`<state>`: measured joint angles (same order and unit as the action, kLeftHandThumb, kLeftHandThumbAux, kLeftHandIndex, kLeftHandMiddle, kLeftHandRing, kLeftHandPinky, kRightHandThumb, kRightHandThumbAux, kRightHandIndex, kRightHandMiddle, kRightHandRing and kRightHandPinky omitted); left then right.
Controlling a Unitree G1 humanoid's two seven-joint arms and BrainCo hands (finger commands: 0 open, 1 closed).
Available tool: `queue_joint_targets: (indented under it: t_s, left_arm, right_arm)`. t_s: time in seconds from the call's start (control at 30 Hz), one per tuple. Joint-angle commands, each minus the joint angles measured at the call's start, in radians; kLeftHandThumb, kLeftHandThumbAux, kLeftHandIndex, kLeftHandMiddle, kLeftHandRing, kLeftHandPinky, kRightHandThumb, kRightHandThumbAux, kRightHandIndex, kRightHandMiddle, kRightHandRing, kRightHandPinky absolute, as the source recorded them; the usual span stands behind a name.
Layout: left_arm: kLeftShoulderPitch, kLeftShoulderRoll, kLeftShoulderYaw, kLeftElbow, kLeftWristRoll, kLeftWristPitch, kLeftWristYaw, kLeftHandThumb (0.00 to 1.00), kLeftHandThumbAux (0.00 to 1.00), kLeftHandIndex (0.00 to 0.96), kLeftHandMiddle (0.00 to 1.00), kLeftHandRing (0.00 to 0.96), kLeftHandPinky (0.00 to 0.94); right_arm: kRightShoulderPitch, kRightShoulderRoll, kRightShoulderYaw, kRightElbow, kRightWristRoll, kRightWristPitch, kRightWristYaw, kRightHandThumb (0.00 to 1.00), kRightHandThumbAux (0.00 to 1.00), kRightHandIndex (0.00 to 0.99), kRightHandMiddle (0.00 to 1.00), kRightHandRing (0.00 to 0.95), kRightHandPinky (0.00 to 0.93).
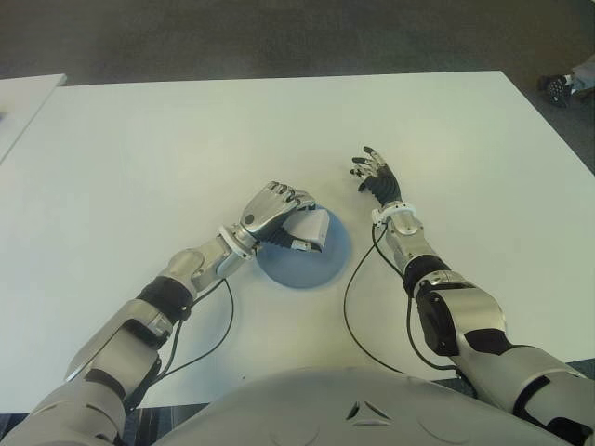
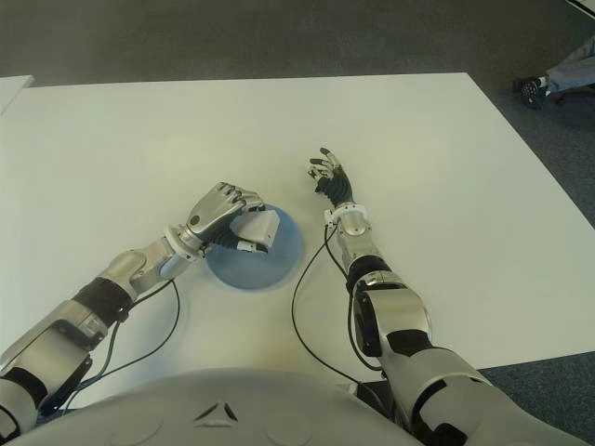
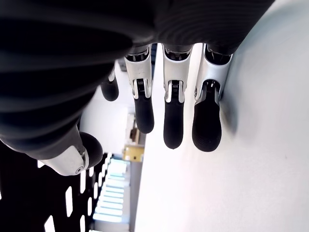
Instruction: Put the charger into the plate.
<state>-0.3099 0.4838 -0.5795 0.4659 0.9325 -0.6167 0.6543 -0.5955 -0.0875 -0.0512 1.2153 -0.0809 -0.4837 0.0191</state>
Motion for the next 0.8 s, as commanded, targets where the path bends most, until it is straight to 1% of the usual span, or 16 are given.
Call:
queue_joint_targets:
  t_s: [0.03,0.1,0.17,0.4,0.53,0.8]
  left_arm:
    - [0.043,0.058,0.032,-0.099,0.007,0.045,-0.109,0.33,0.287,0.049,0.059,0.06,0.069]
    - [0.053,0.069,0.043,-0.128,0.001,0.055,-0.141,0.32,0.244,0.02,0.024,0.024,0.028]
    - [0.061,0.076,0.053,-0.151,-0.005,0.064,-0.169,0.311,0.219,0.01,0.012,0.012,0.014]
    - [0.076,0.081,0.084,-0.198,-0.016,0.071,-0.222,0.285,0.175,0.0,0.0,0.0,0.0]
    - [0.083,0.084,0.1,-0.219,-0.02,0.068,-0.235,0.273,0.177,0.0,0.0,0.0,0.0]
    - [0.104,0.086,0.133,-0.255,-0.015,0.065,-0.218,0.244,0.235,0.0,0.0,0.0,0.0]
  right_arm:
    - [0.099,0.026,0.016,0.082,-0.019,0.065,0.015,0.111,0.614,0.0,0.251,0.311,0.298]
    - [0.099,0.026,0.019,0.083,-0.021,0.064,0.013,0.112,0.619,0.0,0.256,0.314,0.295]
    - [0.098,0.025,0.021,0.083,-0.023,0.062,0.011,0.112,0.622,0.0,0.259,0.317,0.294]
    - [0.099,0.025,0.023,0.083,-0.026,0.055,0.008,0.118,0.632,0.0,0.266,0.325,0.291]
    - [0.1,0.025,0.024,0.082,-0.029,0.052,0.004,0.118,0.633,0.0,0.268,0.325,0.289]
    - [0.102,0.024,0.028,0.081,-0.032,0.049,-0.002,0.106,0.605,0.0,0.255,0.318,0.292]
